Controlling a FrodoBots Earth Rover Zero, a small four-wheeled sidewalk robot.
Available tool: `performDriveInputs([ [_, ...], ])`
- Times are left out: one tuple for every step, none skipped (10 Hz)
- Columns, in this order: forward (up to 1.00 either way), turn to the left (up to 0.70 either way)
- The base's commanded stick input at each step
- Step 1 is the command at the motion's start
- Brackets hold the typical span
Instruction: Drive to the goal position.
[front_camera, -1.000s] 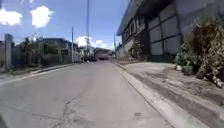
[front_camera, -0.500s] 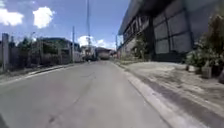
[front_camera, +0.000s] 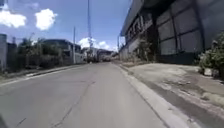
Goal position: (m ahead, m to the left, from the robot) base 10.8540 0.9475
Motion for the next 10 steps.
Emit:
performDriveInputs([
  [0.85,0.0],
  [0.85,0.0],
  [0.85,0.0],
  [0.85,0.0],
  [0.85,0.0],
  [0.85,0.03],
  [0.85,0.09],
  [0.85,0.21],
  [0.85,0.3],
  [0.85,0.18],
])
